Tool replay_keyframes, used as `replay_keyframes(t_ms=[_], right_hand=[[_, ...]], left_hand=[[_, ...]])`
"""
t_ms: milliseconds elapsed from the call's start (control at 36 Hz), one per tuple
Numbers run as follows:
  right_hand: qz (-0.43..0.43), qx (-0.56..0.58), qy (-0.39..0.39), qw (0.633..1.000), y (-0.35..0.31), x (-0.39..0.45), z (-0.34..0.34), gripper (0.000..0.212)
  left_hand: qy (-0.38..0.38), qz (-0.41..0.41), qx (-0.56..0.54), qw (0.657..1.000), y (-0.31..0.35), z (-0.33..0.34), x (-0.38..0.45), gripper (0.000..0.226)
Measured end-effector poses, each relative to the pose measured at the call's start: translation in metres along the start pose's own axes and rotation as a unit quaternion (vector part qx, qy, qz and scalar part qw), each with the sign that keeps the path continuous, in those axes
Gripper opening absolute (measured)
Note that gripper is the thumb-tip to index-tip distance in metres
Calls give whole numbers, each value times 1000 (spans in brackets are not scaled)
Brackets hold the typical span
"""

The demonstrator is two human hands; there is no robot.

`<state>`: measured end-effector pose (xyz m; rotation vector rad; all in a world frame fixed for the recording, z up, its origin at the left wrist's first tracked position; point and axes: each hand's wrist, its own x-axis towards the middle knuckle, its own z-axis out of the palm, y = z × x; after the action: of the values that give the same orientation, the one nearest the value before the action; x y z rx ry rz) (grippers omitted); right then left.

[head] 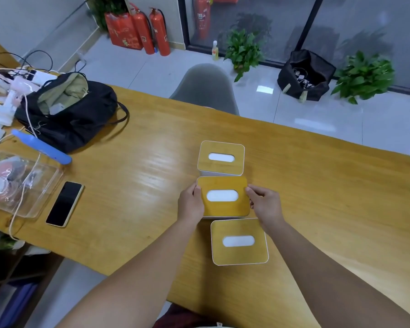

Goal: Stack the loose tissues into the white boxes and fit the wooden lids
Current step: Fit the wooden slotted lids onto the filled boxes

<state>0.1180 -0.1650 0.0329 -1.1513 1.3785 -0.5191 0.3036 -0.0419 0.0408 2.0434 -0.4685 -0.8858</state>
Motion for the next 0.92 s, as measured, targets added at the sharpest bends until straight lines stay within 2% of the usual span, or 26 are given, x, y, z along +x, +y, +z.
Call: replay_keyframes(t_ms=[139, 222, 333, 472, 528, 611, 694, 917], right_hand=[[-20, -20, 1, 1000, 4, 2, -2, 9], [-5, 10, -23, 1000, 5, 5, -6, 16], [6, 19, -66, 998, 3, 10, -12, 21], [-20, -36, -90, 995, 2, 12, -11, 31], [-35, -71, -94, 992, 3, 12, -10, 29], [-51, -61, -94, 992, 7, 12, -8, 23], [-50, -43, -79, 995, 12, 12, -7, 26], [-118, -156, -69, 978, 10, 13, -2, 22]], left_hand=[[3, -28, -64, 998, 0, 5, -4, 41], [-2, -80, -96, 992, 2, 8, -3, 45], [9, -96, -137, 986, 2, 10, -3, 43], [1, -93, -122, 988, -3, 11, 3, 44], [-10, -101, -110, 989, -3, 9, 6, 46], [-24, -100, -121, 987, -2, 6, 10, 44], [-26, -99, -136, 985, 0, 5, 9, 44], [14, -61, -77, 995, -3, 13, 7, 48]])
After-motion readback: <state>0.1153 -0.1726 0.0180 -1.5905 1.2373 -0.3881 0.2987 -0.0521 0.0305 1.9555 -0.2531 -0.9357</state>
